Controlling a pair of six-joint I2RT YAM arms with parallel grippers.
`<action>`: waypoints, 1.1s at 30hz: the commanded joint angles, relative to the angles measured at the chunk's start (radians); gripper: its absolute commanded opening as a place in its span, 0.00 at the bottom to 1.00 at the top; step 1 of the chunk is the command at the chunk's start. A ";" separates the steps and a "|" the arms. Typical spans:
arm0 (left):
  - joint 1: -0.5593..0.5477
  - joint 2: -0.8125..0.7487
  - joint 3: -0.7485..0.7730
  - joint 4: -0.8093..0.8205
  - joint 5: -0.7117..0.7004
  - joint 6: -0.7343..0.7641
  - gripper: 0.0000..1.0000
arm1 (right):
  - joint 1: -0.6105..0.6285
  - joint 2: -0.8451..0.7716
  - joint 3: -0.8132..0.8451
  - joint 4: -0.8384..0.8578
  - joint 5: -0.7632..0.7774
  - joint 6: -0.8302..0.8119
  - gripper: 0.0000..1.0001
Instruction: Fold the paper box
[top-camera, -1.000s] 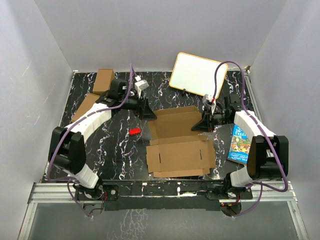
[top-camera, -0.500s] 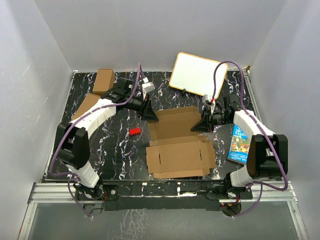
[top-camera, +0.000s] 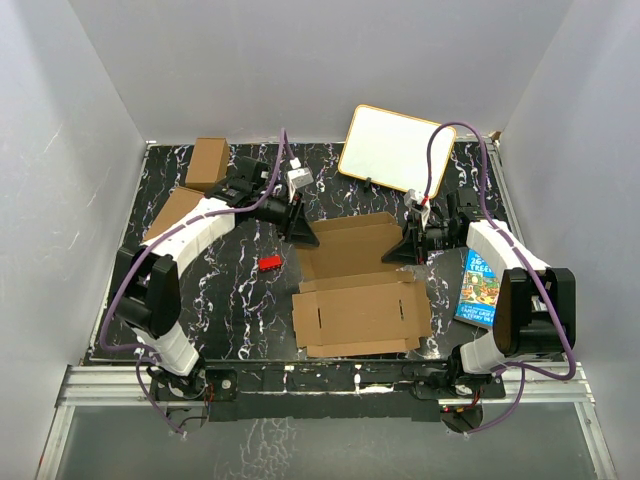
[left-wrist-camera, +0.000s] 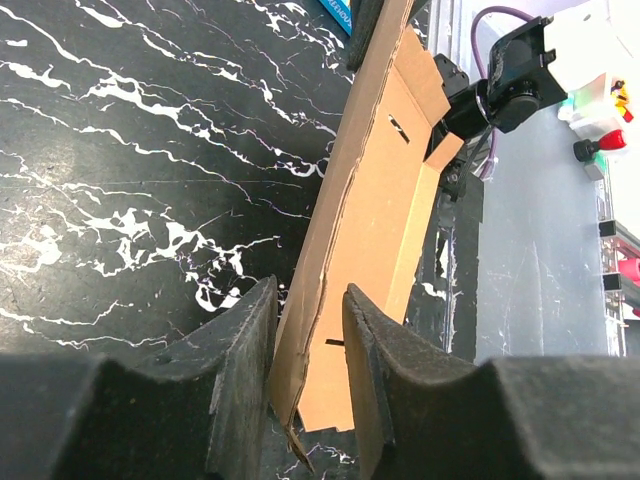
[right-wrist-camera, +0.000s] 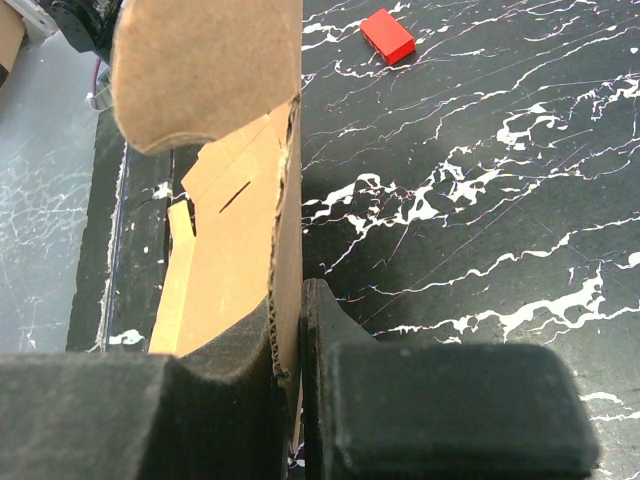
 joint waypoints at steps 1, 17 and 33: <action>-0.009 0.005 0.025 0.001 0.037 0.018 0.30 | 0.004 0.000 0.043 0.022 -0.048 -0.052 0.08; -0.009 0.003 0.019 0.001 0.036 0.043 0.07 | 0.004 0.003 0.042 0.022 -0.047 -0.050 0.08; -0.006 -0.104 -0.055 0.052 -0.069 0.057 0.00 | 0.004 -0.003 0.054 0.042 -0.011 -0.017 0.54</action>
